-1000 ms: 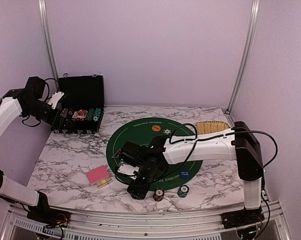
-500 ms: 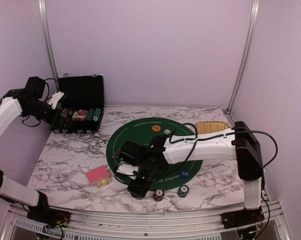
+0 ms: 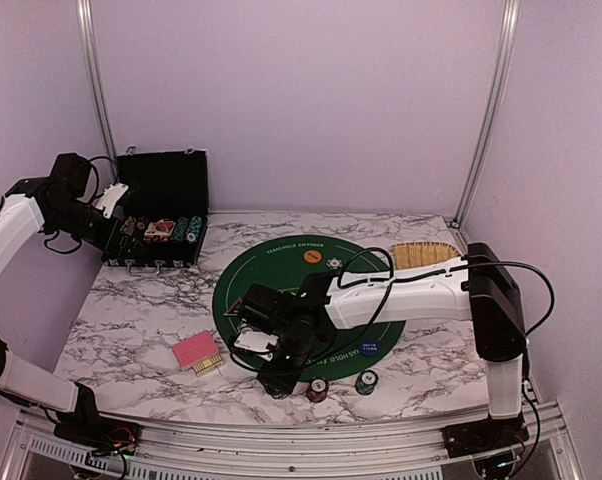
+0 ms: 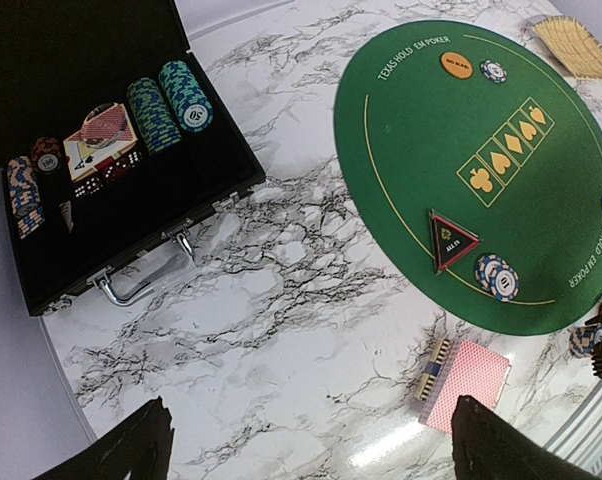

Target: Distribute texas hold em gaming equipment

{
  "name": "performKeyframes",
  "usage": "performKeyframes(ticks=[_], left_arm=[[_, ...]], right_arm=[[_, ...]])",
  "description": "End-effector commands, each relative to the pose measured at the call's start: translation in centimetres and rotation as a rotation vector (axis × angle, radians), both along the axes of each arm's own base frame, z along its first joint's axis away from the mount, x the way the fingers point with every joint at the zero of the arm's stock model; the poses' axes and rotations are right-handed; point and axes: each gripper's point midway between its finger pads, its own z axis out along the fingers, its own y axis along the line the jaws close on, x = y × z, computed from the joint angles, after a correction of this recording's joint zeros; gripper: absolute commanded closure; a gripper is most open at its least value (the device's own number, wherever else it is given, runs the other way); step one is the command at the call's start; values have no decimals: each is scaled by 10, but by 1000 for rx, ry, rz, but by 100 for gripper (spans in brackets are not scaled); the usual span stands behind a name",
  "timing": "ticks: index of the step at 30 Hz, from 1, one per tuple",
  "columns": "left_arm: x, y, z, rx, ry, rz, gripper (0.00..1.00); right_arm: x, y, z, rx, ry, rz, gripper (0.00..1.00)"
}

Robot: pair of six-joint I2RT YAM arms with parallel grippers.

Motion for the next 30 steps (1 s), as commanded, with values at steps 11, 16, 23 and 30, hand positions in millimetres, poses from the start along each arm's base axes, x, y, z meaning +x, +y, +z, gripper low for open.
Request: performKeyframes(ticks=[11,16,23,30], left_arm=[[-5,2,3,12,2,-4,1],[-5,2,3,11,2,-5,1],[-5,1,3,4,6,-7,1],[-5,0,3,1,7,-7,1]], right_arm=[[-2,-2,0,-11,-1,4,62],[-2,1,13,10,-7,-2,67],[5,-1,34,32,-44,-38,77],[26,-7,61,94,-57,-127,84]])
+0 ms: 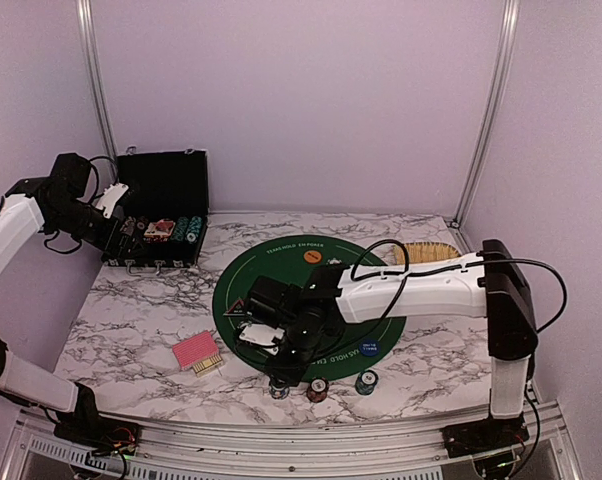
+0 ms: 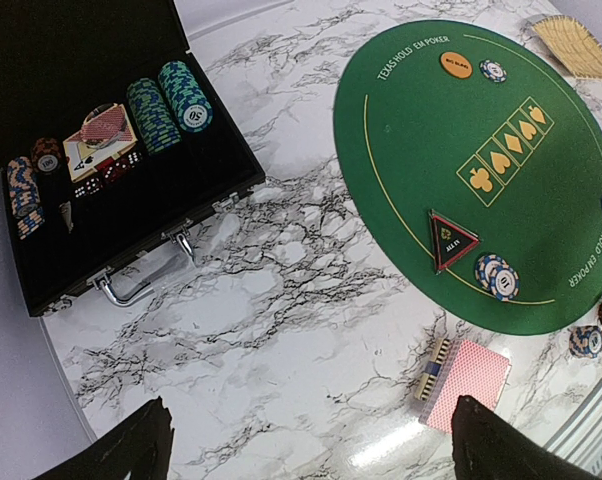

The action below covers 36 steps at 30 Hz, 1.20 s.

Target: Distribute texas hold em gaming equipment

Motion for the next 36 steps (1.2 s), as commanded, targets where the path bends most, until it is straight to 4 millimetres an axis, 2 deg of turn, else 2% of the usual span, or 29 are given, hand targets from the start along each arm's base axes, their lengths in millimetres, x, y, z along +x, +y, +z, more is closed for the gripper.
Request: performKeyframes(ticks=[1,4,6,10,17,20,24,27,32,36], left_arm=[[-5,1,3,2,7,-4,1],[-5,1,4,2,5,-4,1],[-5,1,4,1,3,-4,1],[-6,1,4,4,2,-6,1],[-7,1,2,2,7,-6,1],[-6,0,2,1,7,-11,1],[-6,0,3,3,5,-7,1],[-6,1,2,7,5,-5,1],[-7,2,1,13,6,-7,1],[-5,1,1,8,10,-6,1]], right_arm=[[26,1,50,113,-44,-98,85],[54,-18,53,121,-64,-200,90],[74,-39,47,98,-76,-282,90],[111,-93,26,17,-115,-448,90],[152,-176,0,-55,-154,-704,88],[164,-200,-8,-63,-159,-781,89],[176,-216,-17,-69,-158,-830,88],[177,-221,-27,-87,-146,-835,88],[170,-230,-41,-118,-129,-837,88],[165,-232,-43,-118,-115,-838,88]])
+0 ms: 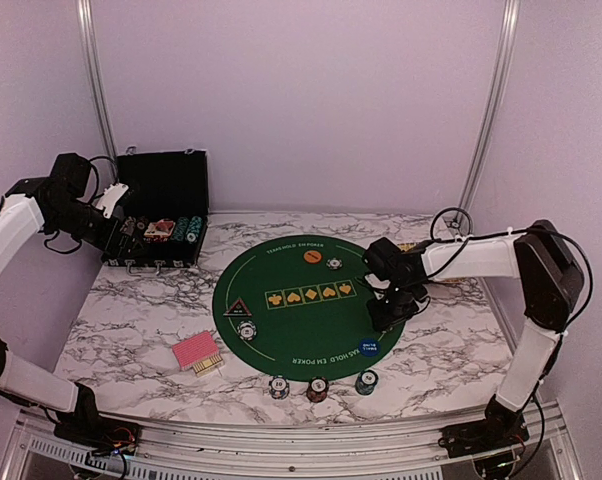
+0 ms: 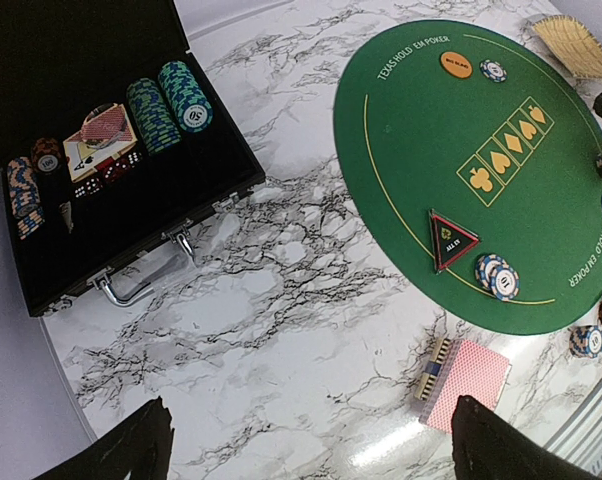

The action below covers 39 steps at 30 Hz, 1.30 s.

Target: Distribute texas hold em gaming equipment

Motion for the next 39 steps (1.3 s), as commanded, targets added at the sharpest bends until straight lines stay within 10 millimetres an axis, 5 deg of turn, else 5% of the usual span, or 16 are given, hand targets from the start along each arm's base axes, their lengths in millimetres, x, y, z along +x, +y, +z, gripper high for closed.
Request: performKeyframes(ticks=[1,5,8,12,22,31,39], left_arm=[[-5,1,2,6,9,-5,1],[-4,1,2,3,12,-7,1],[-4,0,2,3,11,-7,1],[-4,1,3,2,8,-6,1],[-4,-1,4,-3,10,-9,1],[-4,0,6,2,4,-7,1],[-5,0,5,1,8,-7,1]], right_arm=[[3,-2,0,16,-14,-21,88],[-3,-4,-4,16,1,-18,82],[-3,-5,-6,6,3,-18,57],[3,-5,3,4,-21,-26,36],[4,21,70,18,-137,33,25],[-66,117,101,103,-102,342,9],[-136,150,87,134,13,546,5]])
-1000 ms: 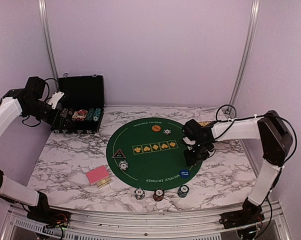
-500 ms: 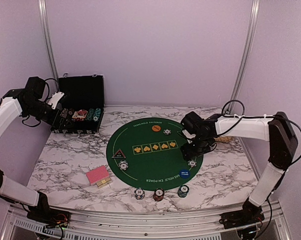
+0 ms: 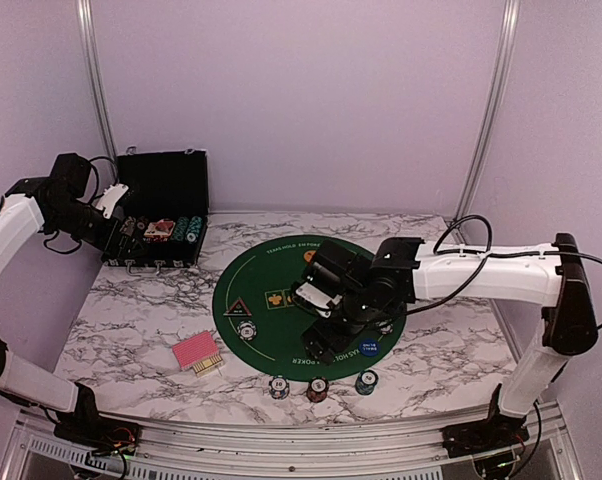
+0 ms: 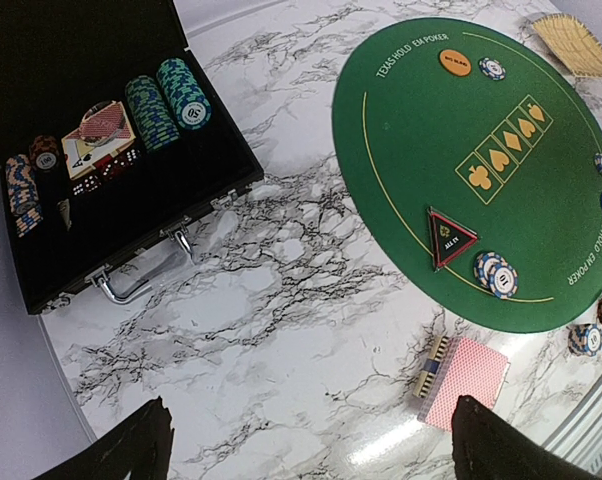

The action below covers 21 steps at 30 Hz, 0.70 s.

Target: Distribute texas hold em gaming equipment

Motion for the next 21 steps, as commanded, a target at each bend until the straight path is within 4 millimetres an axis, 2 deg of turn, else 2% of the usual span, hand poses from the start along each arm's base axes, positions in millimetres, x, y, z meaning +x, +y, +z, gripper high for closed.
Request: performKeyframes(ticks=[1,6,9,21], left_arm=[[-4,0,6,1,1,-8,1],[-4,0,7,0,0,-10,1],[-4,0,8,2,-4,-8,1],[-6,0,8,4,-6,-11,1]], right_arm=[[-32,7,-14,-27,88,91,5],[-61,20,-28,-31,158,178,7],[-69,23,-37,-55,171,208,7],[-64,21,-59,-119,152,211,15]])
